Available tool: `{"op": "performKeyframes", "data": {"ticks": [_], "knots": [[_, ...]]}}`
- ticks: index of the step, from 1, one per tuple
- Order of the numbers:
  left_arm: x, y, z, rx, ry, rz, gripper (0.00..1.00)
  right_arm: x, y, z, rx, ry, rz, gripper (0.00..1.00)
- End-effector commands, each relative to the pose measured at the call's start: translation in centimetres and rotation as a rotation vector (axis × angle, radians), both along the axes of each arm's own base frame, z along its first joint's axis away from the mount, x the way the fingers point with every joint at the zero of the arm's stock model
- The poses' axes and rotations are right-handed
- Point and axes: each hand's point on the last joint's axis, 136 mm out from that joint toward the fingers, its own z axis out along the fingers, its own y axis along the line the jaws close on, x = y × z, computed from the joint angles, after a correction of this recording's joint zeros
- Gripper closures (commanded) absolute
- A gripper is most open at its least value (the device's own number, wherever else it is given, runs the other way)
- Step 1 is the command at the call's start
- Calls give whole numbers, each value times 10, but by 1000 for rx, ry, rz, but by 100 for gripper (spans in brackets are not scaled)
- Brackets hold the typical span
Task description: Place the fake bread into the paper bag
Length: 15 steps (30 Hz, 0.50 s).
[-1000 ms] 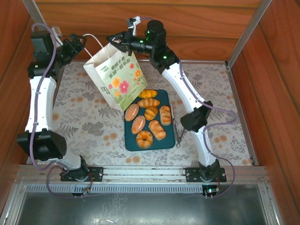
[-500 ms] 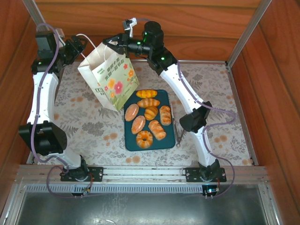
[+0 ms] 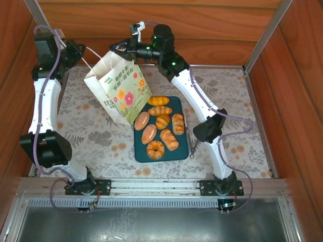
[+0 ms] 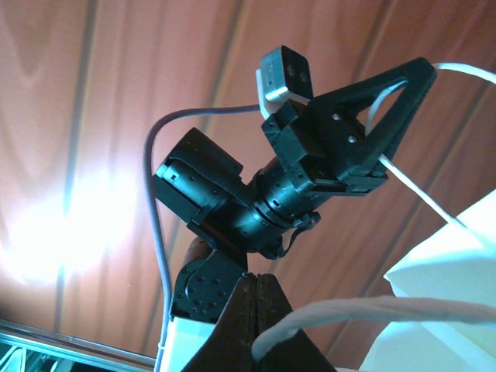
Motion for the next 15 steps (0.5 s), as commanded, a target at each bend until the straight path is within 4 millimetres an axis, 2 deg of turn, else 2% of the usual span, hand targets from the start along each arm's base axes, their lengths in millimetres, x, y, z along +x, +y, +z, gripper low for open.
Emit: {"op": "performKeyframes", "data": {"ticks": [1, 6, 15], "knots": [[-17, 12, 26, 9, -70, 45, 98, -14, -1, 1, -4, -16, 51, 100], [-35, 22, 32, 36, -92, 108, 100, -15, -3, -15, -42, -12, 62, 100], [-60, 29, 12, 48, -74, 174, 100, -11, -3, -50, -105, 9, 84, 98]]}}
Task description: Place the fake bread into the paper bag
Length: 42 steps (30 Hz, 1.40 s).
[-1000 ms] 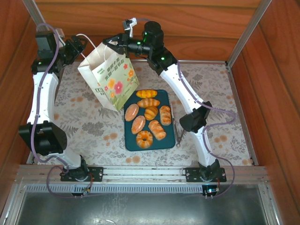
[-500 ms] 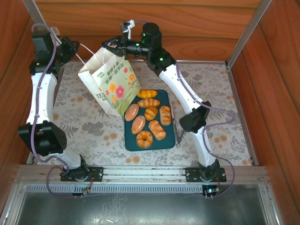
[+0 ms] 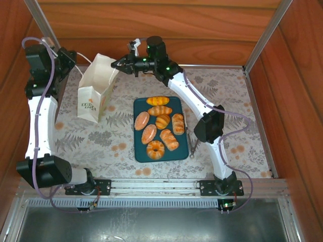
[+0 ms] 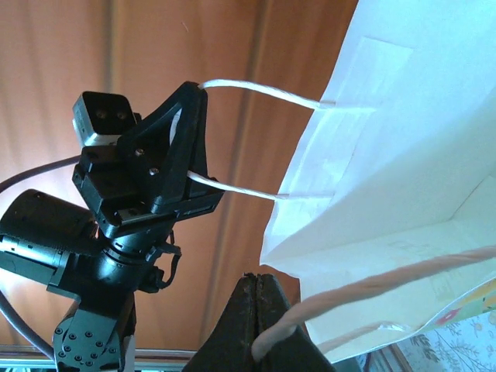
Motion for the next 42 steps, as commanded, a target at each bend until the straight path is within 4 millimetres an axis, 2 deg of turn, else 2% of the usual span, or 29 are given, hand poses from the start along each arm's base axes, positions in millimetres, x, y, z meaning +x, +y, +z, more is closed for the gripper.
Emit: {"op": "performKeyframes", "data": {"ticks": [1, 12, 21, 29, 33, 36, 42], "knots": [[-5, 8, -5, 4, -12, 42, 100, -17, -16, 36, 44, -111, 36, 98], [-18, 6, -17, -17, -8, 52, 100, -12, -23, 21, -4, -112, 31, 97], [-25, 5, -40, -42, 0, 61, 100, -10, -25, 5, -39, -106, 38, 95], [-33, 6, -58, -68, 10, 78, 100, -9, -26, -5, -62, -97, 36, 87], [-35, 5, -64, -70, 17, 79, 100, -8, -28, -7, -72, -99, 30, 73], [-38, 6, -68, -70, 22, 89, 100, -8, -32, -9, -88, -102, 21, 51], [-40, 8, -71, -73, 21, 106, 100, -4, -49, -16, -162, -102, -21, 17]]}}
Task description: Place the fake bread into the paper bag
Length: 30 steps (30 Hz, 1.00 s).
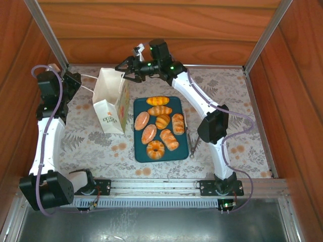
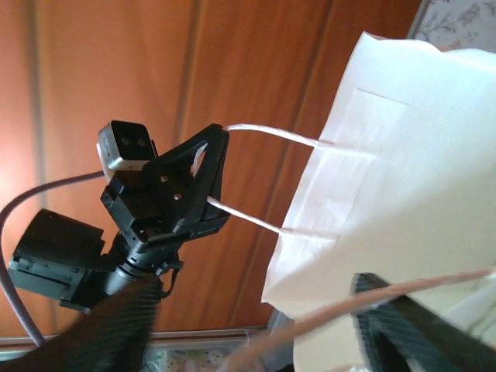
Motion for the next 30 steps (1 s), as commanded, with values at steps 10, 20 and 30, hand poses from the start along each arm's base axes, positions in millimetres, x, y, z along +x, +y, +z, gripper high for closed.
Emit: {"op": "performKeyframes", "data": {"ticks": [10, 20, 30], "knots": [[-11, 12, 9, 13, -37, 76, 100, -16, -69, 2, -180, -59, -100, 10], [-19, 16, 7, 12, -37, 107, 100, -35, -196, -50, -545, -121, -424, 0], [-23, 19, 5, 7, -36, 133, 100, -116, -343, -163, -1154, -63, -564, 0]]}}
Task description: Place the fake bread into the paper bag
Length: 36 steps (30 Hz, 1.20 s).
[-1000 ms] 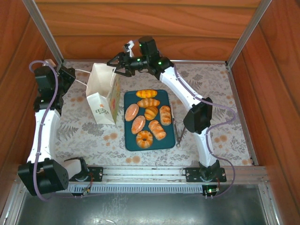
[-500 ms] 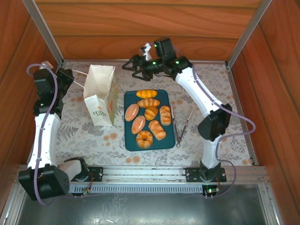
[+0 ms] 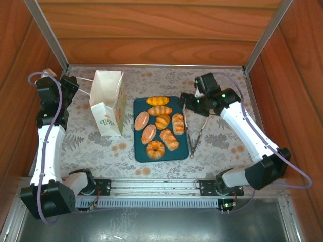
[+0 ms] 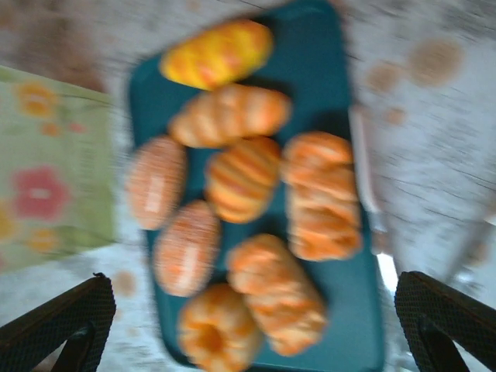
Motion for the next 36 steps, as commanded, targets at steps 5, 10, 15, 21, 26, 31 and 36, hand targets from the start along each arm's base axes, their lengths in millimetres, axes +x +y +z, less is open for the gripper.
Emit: {"op": "performKeyframes", "data": {"ticks": [5, 10, 15, 21, 26, 31, 36], "knots": [[-5, 4, 2, -11, -17, 27, 100, -64, -74, -76, -301, 157, -62, 6], [-7, 5, 1, -13, -17, 33, 100, -77, -70, -109, -279, 243, -62, 12], [-6, 5, -2, -18, -13, 35, 100, -75, -68, -130, -302, 297, -57, 15], [-6, 4, -4, -23, -6, 32, 100, -71, -62, -147, -300, 332, -46, 15], [-7, 5, -5, -20, -6, 37, 100, -65, -57, -156, -307, 346, -35, 14], [-7, 6, -4, -19, -8, 40, 100, -59, -55, -168, -321, 368, -30, 14], [-8, 6, -5, -18, -6, 42, 100, -54, -56, -179, -325, 393, -33, 15]]}}
